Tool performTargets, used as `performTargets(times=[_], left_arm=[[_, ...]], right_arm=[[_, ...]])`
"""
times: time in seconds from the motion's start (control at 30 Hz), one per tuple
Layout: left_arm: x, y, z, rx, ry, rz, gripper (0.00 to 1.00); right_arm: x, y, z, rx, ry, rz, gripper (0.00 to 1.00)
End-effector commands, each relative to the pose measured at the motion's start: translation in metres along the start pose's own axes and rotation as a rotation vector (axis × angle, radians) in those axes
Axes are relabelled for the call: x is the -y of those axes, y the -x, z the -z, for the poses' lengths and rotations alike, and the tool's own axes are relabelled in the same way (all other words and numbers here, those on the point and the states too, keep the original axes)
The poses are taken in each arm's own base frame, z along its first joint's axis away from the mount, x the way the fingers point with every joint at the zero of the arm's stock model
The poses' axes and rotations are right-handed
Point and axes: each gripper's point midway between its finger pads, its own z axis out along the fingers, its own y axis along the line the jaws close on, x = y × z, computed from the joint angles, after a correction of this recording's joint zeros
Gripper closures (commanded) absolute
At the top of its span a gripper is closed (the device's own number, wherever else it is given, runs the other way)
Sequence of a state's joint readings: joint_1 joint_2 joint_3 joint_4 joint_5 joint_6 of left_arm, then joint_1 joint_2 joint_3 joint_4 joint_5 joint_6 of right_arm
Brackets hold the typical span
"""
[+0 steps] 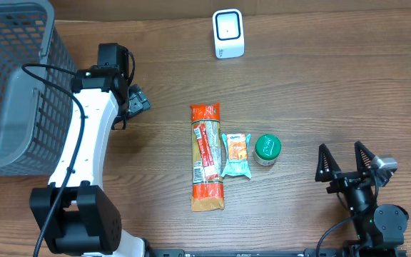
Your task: Scan the item barcode
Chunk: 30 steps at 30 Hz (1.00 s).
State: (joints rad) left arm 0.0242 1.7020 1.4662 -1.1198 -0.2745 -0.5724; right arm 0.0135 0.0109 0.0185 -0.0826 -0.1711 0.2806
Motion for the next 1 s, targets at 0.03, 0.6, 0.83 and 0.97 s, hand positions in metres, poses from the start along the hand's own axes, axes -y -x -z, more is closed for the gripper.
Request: performTargets(times=[0.03,0.6,0.83,0.97], left_arm=[[-0.001,0.006,0.010,0.034,-0.007,-0.006,0.00],[0.000,0.006,0.010,0.034,-0.007,-0.007,0.00],[0.000,0.006,0.010,0.034,-0.007,-0.007,0.00],[0.000,0.006,0.010,0.034,-0.007,-0.007,0.00]], right_arm=[[-0.010,0.012,0.003,0.017,0.039,-0.007,0.00],[-0.020,0.091,0.029,-0.007,-0.114,0.037,0.00],[-0.032,0.126,0.019,-0.197,-0.163,0.037,0.00],[-0.054,0.144,0.007,-0.414,-0.133,-0.015,0.00]])
